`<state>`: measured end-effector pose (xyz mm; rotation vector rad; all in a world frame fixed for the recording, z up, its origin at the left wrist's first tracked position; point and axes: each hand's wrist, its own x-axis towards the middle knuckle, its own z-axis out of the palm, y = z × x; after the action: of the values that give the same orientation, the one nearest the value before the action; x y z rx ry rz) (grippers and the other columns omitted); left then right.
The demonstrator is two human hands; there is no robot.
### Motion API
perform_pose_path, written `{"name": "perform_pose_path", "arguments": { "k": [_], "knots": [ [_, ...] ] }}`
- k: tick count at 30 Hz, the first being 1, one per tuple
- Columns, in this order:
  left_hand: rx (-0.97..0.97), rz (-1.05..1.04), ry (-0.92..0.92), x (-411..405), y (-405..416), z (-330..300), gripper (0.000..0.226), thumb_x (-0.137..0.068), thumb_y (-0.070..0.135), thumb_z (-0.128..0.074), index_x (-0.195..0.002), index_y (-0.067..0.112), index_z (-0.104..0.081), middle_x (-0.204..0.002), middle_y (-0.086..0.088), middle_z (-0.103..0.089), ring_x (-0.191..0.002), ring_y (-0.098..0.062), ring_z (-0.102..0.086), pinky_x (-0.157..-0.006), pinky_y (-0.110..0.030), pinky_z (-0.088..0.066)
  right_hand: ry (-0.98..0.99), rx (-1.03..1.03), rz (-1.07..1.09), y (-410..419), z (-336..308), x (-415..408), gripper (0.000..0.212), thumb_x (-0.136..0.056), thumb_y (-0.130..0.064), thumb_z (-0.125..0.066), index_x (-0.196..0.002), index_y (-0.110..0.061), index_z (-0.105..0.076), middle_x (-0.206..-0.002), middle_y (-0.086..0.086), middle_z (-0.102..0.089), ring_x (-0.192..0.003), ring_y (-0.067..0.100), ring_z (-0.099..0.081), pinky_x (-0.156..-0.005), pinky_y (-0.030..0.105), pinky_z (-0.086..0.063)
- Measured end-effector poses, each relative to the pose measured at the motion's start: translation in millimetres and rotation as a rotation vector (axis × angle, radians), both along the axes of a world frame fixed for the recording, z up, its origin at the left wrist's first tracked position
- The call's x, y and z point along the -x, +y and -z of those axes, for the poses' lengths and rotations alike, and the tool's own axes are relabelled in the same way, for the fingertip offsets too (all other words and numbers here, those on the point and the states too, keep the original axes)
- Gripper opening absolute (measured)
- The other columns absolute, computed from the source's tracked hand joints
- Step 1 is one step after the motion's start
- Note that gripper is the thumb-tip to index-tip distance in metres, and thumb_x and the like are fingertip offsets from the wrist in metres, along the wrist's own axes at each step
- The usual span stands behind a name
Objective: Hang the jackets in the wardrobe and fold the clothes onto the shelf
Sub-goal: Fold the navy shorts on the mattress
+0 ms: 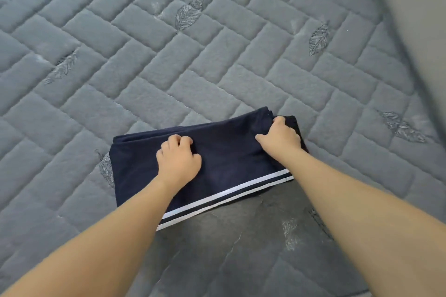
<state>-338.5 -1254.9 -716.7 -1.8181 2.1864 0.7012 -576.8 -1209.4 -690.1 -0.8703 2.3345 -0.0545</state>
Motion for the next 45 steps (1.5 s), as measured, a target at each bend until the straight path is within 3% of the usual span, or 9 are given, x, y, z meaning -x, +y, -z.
{"name": "perform_pose_path", "arguments": {
  "k": [9, 14, 18, 22, 28, 34, 37, 40, 45],
  "knots": [
    [-0.072, -0.054, -0.159, -78.4, -57.5, 11.7, 0.051, -0.089, 0.034, -0.039, -0.140, 0.031, -0.040, -0.150, -0.002, -0.034, -0.143, -0.032, -0.018, -0.116, -0.062, 0.001, 0.398, 0.100, 0.039, 3.4, -14.8, 5.9, 0.049, -0.085, -0.006, -0.057, -0.131, -0.008, -0.040, -0.136, 0.019, -0.045, -0.122, 0.042, -0.046, -0.100, 0.048, -0.038],
    [-0.143, 0.140, -0.159, -113.4, -95.7, 12.8, 0.043, -0.096, 0.051, -0.043, -0.127, 0.022, -0.050, -0.137, -0.009, -0.046, -0.126, -0.037, -0.040, -0.106, -0.048, -0.034, 0.489, 0.277, -0.328, 25.6, -8.2, -96.1, 0.046, -0.068, -0.009, -0.056, -0.114, -0.007, -0.057, -0.113, 0.019, -0.054, -0.099, 0.039, -0.052, -0.087, 0.048, -0.040],
    [-0.239, 0.218, 0.066, -131.9, -104.3, 15.7, 0.022, -0.101, 0.042, -0.045, -0.092, 0.023, -0.052, -0.110, -0.008, -0.059, -0.098, -0.028, -0.050, -0.080, -0.037, -0.039, 0.161, 0.350, -0.857, 58.2, 11.7, -232.8, 0.026, -0.075, -0.040, -0.063, -0.082, -0.015, -0.057, -0.081, 0.007, -0.054, -0.072, 0.031, -0.056, -0.062, 0.040, -0.042],
    [-0.213, 0.227, 0.201, -145.9, -97.1, 23.7, 0.028, -0.101, 0.039, -0.047, -0.078, 0.025, -0.041, -0.081, 0.004, -0.053, -0.071, -0.014, -0.049, -0.057, -0.032, -0.032, 0.173, -0.071, -0.746, 69.2, 38.9, -312.5, 0.074, -0.073, -0.076, -0.052, -0.109, -0.012, -0.044, -0.108, 0.010, -0.042, -0.101, 0.031, -0.042, -0.095, 0.055, -0.032],
    [-0.122, 0.243, 0.232, -172.3, -86.8, 33.3, 0.032, -0.101, 0.043, -0.045, -0.082, 0.019, -0.038, -0.077, 0.002, -0.049, -0.073, -0.024, -0.049, -0.063, -0.037, -0.033, 0.256, -0.298, -0.591, 36.1, 42.7, -343.8, 0.038, -0.086, -0.019, -0.060, -0.120, -0.010, -0.045, -0.121, 0.015, -0.045, -0.111, 0.034, -0.047, -0.096, 0.050, -0.044],
    [-0.089, 0.143, 0.068, -258.7, -75.7, 21.5, 0.028, -0.097, 0.047, -0.048, -0.097, 0.019, -0.047, -0.091, 0.001, -0.053, -0.083, -0.024, -0.049, -0.068, -0.035, -0.036, -0.135, -0.436, -0.720, 6.4, 1.7, -395.1, 0.011, -0.086, -0.011, -0.052, -0.096, -0.013, -0.057, -0.105, 0.006, -0.061, -0.103, 0.029, -0.061, -0.075, 0.034, -0.049],
    [-0.233, -0.248, -0.030, -332.5, -83.4, 3.8, 0.022, -0.088, 0.035, -0.060, -0.093, 0.014, -0.053, -0.089, -0.003, -0.059, -0.083, -0.027, -0.055, -0.066, -0.033, -0.041, -0.548, -0.374, -0.583, 1.9, -17.8, -433.9, 0.010, -0.089, -0.021, -0.047, -0.080, -0.024, -0.045, -0.106, 0.008, -0.061, -0.095, 0.030, -0.058, -0.080, 0.037, -0.047],
    [-0.493, -0.749, 0.211, -365.4, -91.4, -21.9, 0.009, -0.085, 0.009, -0.054, -0.092, 0.004, -0.056, -0.082, -0.016, -0.060, -0.073, -0.032, -0.060, -0.067, -0.041, -0.053, -0.880, -0.350, -0.348, 9.1, -31.1, -452.2, 0.011, -0.079, -0.009, -0.049, -0.080, -0.019, -0.047, -0.079, 0.006, -0.052, -0.069, 0.023, -0.047, -0.068, 0.034, -0.042],
    [-0.729, -0.719, 0.475, -303.2, -104.4, -58.5, 0.011, -0.087, 0.005, -0.053, -0.089, 0.013, -0.061, -0.084, -0.008, -0.061, -0.065, -0.020, -0.060, -0.046, -0.027, -0.053, -1.127, -0.400, 0.000, 28.4, -39.7, -397.6, 0.034, -0.081, 0.013, -0.053, -0.098, -0.016, -0.046, -0.089, 0.002, -0.053, -0.091, 0.023, -0.058, -0.082, 0.031, -0.053]
  ]
}}
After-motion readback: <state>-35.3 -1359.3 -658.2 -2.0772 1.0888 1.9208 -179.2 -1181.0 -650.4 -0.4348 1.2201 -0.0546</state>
